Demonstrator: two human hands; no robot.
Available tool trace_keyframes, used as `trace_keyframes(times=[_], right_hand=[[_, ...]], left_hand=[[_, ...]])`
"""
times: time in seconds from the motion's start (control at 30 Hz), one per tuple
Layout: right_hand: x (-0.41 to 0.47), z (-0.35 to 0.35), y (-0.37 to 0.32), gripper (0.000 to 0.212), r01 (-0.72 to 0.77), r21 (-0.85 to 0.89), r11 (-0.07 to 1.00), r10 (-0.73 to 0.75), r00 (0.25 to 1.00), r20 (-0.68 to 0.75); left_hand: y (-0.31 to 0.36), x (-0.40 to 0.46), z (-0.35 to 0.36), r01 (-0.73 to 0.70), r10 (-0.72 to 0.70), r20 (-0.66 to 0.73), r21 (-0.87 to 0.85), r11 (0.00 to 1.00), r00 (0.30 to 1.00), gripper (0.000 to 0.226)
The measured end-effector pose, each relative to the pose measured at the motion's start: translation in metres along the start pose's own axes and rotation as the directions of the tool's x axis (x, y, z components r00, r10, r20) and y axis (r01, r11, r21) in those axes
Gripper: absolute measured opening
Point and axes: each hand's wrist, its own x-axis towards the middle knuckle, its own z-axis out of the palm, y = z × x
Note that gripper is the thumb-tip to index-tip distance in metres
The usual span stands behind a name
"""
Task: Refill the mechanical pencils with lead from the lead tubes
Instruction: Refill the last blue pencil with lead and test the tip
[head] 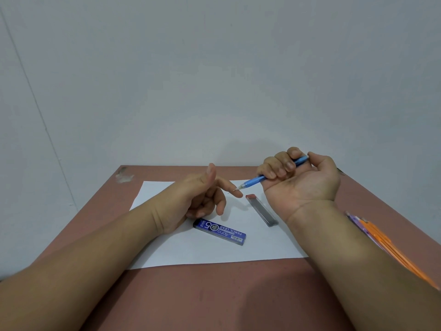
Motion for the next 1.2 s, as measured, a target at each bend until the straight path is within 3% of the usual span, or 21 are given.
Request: trace_keyframes(times=[0.2,0.4,0.6,1.2], right_hand=[[0.0011,-0.0005,-0.0001,0.021,-0.002,-0.025,1.0,0.002,1.0,0.009],[0.0016,-0.0001,-0.0027,0.02,0.005,-0.032,0.999,-0.005,1.0,0.002],[0.0042,-0.0021,-0.0055,0.019,-0.008,-0.104,0.995,0.003,0.998,-0.055],[0.0045,-0.0031,-0.0056,0.016,-0.01,-0.126,0.992,-0.001,0.996,-0.089]], left_hand=[[-0.0008,0.0003,0.0003,0.007,-0.007,-0.025,-0.007,1.0,1.0,0.067],[-0.002,-0.0012,-0.0011,-0.014,0.014,-0.056,0.014,1.0,0.998,0.031],[-0.0022,0.0028,-0.001,0.037,-0.051,-0.131,-0.107,0.994,0.99,0.011],[-0.003,0.0029,0.0033,0.014,-0.013,-0.123,0.003,1.0,0.992,0.027]])
